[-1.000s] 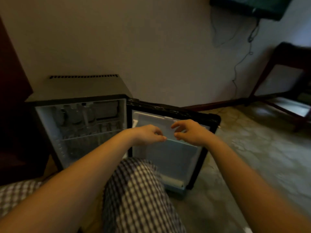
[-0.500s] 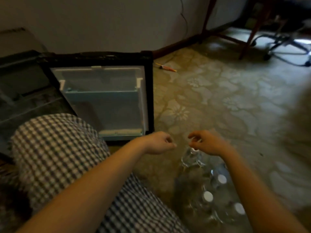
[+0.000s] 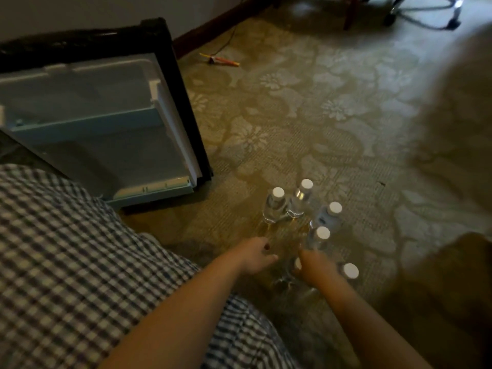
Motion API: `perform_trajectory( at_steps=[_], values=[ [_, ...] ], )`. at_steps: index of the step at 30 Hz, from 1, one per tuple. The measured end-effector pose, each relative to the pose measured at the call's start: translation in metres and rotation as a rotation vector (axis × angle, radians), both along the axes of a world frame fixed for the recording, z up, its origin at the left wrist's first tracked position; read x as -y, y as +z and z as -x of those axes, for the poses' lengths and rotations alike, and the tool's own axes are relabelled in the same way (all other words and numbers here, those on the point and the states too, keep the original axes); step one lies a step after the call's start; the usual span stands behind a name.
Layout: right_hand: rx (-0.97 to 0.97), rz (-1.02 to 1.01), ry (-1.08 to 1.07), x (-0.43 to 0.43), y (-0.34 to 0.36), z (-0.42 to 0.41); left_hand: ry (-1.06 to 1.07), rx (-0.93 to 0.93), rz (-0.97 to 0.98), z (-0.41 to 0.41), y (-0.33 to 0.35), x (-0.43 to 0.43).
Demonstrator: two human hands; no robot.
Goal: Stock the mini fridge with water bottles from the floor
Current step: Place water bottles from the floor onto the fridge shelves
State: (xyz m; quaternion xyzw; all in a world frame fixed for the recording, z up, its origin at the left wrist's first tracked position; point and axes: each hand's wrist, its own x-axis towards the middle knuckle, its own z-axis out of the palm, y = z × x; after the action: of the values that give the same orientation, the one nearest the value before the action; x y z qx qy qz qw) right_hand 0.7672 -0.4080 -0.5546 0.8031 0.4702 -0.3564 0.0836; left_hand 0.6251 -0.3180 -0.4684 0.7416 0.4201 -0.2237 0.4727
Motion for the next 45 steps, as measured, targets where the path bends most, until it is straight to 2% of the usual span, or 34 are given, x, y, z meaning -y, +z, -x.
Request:
perform_trajectory(
  at_steps=[6,10,15,19,25,31,34,38,42,45],
  values=[
    [0.068,-0.269,-0.058,0.011,-0.001,-0.003,-0.006,-0.014,-0.007,0.007,-0.003,0.001],
    [-0.052,-0.504,-0.249,-0.005,0.028,-0.006,0.007,0.022,-0.034,0.011,0.003,-0.008],
    [-0.166,-0.716,-0.283,-0.039,0.095,-0.011,0.053,0.107,-0.105,0.018,0.021,-0.026],
    [-0.243,-0.908,-0.207,-0.076,0.163,0.003,0.260,0.394,-0.227,0.027,0.048,-0.043],
    [-0.230,-1.146,-0.045,-0.130,0.250,0.048,0.425,0.827,-0.372,0.041,0.091,-0.059],
    [-0.316,-1.347,0.024,-0.180,0.319,0.103,0.597,0.976,-0.623,0.085,0.142,-0.098],
    [-0.344,-1.409,0.070,-0.199,0.341,0.135,0.616,1.006,-0.724,0.120,0.169,-0.116],
    [-0.427,-1.432,0.179,-0.219,0.357,0.177,0.541,0.909,-0.825,0.175,0.198,-0.135],
    [-0.582,-1.378,0.302,-0.241,0.369,0.218,0.594,0.830,-0.852,0.223,0.215,-0.148],
    [-0.673,-1.250,0.410,-0.262,0.372,0.253,0.681,0.826,-0.814,0.264,0.218,-0.157]
  ],
)
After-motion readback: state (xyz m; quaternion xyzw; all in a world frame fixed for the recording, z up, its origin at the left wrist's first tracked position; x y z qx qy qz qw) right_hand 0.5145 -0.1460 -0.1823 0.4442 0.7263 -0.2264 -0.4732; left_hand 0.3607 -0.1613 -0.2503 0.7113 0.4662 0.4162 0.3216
